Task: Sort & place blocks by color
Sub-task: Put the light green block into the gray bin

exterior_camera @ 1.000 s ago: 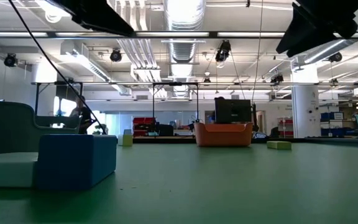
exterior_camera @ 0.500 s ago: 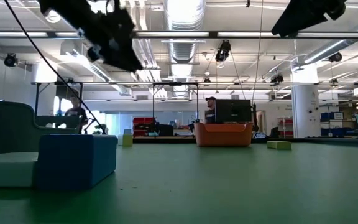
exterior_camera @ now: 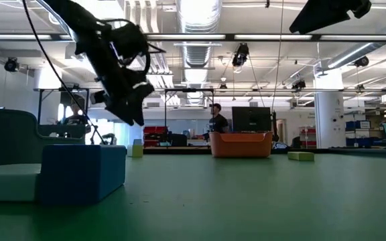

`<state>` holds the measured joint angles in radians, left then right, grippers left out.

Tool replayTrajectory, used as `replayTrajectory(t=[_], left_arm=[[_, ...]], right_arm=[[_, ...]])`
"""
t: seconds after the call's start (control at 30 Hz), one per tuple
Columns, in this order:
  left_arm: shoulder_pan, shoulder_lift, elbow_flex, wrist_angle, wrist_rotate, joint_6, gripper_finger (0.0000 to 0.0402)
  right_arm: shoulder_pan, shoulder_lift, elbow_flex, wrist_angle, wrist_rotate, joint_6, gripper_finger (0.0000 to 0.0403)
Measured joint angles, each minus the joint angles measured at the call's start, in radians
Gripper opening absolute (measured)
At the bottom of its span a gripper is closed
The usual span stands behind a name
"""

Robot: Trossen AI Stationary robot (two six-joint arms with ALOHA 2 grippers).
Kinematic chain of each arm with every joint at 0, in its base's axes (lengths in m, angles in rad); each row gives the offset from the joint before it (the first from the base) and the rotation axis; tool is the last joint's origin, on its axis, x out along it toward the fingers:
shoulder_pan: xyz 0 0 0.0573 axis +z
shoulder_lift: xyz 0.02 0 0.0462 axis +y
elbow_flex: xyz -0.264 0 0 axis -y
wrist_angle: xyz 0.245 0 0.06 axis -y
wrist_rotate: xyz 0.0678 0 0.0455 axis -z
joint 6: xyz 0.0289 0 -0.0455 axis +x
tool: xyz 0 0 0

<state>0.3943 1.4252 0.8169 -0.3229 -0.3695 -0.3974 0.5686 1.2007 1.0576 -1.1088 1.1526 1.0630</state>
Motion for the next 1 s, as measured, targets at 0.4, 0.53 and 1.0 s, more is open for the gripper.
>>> replayTrajectory(t=[0.4, 0.53, 1.0], left_arm=[[0.051, 0.127, -0.001, 0.074, -0.003, 0.123, 0.0275], [0.063, 0.146, 0.001, 0.078, -0.003, 0.124, 0.0278], [0.077, 0.187, -0.021, 0.085, -0.005, 0.129, 0.0275]], right_arm=[[0.000, 0.000, -0.011, 0.000, 0.003, 0.011, 0.0203], [0.000, 0.000, -0.013, 0.000, 0.003, 0.011, 0.0203], [0.000, 0.000, -0.020, 0.000, 0.002, 0.011, 0.0203]])
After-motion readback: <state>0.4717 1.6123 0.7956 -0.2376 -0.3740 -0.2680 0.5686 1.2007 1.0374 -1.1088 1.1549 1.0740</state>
